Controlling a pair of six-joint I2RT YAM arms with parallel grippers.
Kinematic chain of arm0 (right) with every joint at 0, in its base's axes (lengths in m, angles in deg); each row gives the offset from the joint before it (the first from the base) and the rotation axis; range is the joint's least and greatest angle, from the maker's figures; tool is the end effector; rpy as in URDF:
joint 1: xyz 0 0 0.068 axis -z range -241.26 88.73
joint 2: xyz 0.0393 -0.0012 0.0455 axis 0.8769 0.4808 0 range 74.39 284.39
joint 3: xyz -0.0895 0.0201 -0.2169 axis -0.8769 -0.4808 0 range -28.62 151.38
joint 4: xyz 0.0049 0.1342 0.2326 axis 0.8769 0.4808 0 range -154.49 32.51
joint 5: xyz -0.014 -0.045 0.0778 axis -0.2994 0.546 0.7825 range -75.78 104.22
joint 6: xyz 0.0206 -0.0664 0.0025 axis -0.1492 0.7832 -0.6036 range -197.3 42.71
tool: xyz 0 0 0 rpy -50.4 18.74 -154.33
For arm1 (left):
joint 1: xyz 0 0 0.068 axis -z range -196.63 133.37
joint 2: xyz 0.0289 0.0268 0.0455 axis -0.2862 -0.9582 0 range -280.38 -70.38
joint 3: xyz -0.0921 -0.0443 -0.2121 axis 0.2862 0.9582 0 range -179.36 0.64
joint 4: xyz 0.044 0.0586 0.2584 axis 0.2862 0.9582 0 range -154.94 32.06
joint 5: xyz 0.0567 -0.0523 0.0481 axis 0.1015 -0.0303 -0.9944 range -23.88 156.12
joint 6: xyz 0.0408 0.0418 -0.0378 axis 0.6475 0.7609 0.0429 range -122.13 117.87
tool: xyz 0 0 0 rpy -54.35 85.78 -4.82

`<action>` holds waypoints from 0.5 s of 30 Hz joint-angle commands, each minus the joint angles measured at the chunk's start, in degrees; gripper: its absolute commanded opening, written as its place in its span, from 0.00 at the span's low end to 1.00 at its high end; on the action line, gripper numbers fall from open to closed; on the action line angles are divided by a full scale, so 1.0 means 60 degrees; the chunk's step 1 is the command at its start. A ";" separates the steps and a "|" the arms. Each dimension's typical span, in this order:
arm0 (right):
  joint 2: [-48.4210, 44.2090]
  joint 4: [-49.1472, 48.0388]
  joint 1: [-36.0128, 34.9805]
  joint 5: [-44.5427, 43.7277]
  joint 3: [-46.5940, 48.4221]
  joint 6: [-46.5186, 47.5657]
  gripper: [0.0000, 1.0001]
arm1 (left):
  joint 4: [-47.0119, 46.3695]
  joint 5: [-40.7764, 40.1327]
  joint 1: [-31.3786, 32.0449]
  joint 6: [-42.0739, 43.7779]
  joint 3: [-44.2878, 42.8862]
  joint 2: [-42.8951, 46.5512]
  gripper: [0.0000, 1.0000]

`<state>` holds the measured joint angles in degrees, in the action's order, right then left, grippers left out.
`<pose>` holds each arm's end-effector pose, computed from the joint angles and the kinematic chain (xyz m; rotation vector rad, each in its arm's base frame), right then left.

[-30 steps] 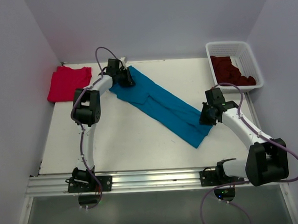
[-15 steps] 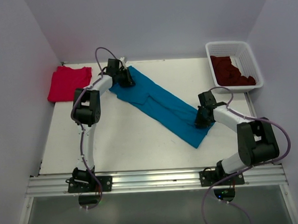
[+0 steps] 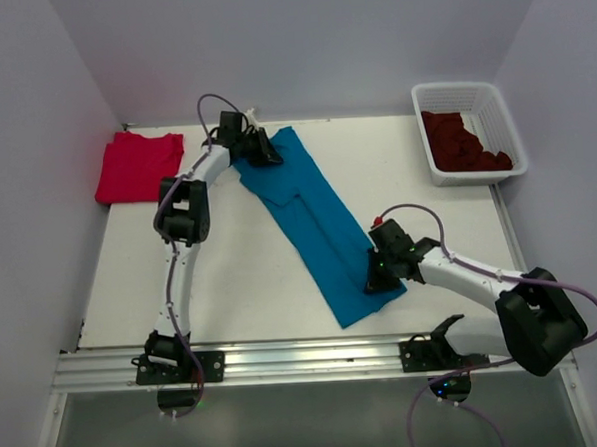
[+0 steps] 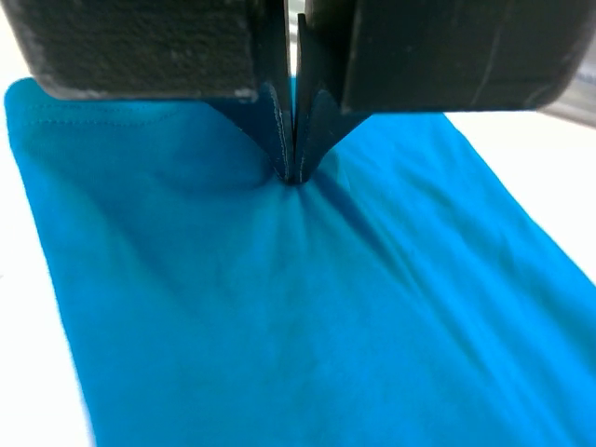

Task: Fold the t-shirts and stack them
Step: Fold the tshirt

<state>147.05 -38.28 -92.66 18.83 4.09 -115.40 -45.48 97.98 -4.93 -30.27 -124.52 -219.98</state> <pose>0.2006 0.1278 0.0930 0.1407 2.8099 0.4313 0.5393 -0.1423 0.0930 -0.0542 2.4040 -0.9867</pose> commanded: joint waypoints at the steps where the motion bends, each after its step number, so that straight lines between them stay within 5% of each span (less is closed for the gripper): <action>1: -0.0552 0.1459 -0.0625 0.0449 -0.0339 -0.0665 0.00 | 0.0112 0.0752 -0.0061 -0.0553 -0.0131 -0.0994 0.21; 15: -0.0261 0.1037 -0.2662 0.1545 0.0041 -0.0564 0.00 | -0.4953 0.3186 -0.0164 -0.4272 0.0309 -0.1785 0.25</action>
<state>144.04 -32.53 -106.89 23.28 2.69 -119.32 -67.81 116.23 -5.91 -50.69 -124.17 -227.59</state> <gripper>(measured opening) 0.008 0.243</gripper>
